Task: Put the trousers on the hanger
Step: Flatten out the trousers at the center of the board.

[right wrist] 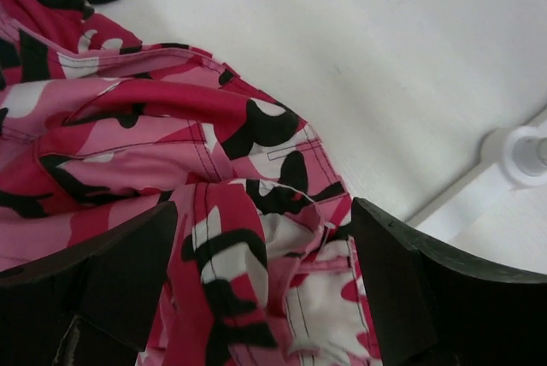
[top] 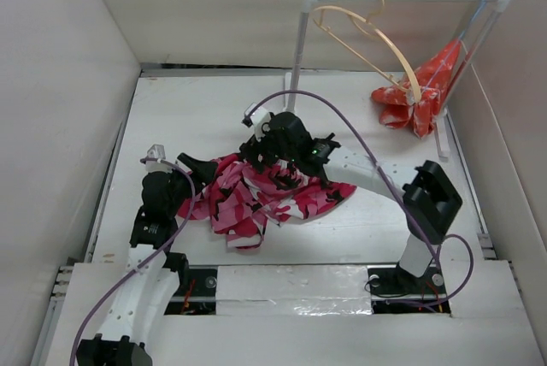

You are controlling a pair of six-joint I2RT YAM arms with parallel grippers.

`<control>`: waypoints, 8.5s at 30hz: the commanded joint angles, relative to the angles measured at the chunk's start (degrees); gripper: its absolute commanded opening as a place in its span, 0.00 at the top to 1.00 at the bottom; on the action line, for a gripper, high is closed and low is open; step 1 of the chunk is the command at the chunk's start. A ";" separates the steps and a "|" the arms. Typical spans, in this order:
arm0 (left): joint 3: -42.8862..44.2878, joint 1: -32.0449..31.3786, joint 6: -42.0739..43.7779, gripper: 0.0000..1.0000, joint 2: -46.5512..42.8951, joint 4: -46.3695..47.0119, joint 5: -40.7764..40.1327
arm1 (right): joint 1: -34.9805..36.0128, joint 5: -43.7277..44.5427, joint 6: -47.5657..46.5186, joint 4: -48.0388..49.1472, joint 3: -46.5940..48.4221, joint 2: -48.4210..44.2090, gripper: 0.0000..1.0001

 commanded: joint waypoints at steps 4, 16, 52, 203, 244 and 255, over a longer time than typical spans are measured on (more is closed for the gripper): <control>-3.37 -1.46 -0.44 0.30 -0.67 -0.63 -5.70 | -0.07 -6.56 -0.58 -2.91 5.58 5.93 0.25; -4.79 -2.61 0.79 0.29 6.25 3.67 -8.17 | -6.65 2.72 4.95 -3.41 -21.82 -30.49 1.00; 21.83 -4.28 -1.32 1.00 35.09 17.21 -14.78 | 7.13 -0.77 30.36 -21.61 -48.84 -57.08 0.79; 22.02 -25.54 5.63 0.54 -8.24 -7.31 -34.80 | 16.03 10.81 30.37 31.18 2.27 15.20 0.96; -2.76 -29.50 0.97 0.37 -4.54 -5.20 -16.17 | -21.69 -13.95 54.62 56.60 -30.64 4.44 1.00; -3.29 -30.55 -3.34 0.39 -1.91 -10.48 -23.28 | -22.22 -16.24 54.44 57.65 -30.99 4.62 1.00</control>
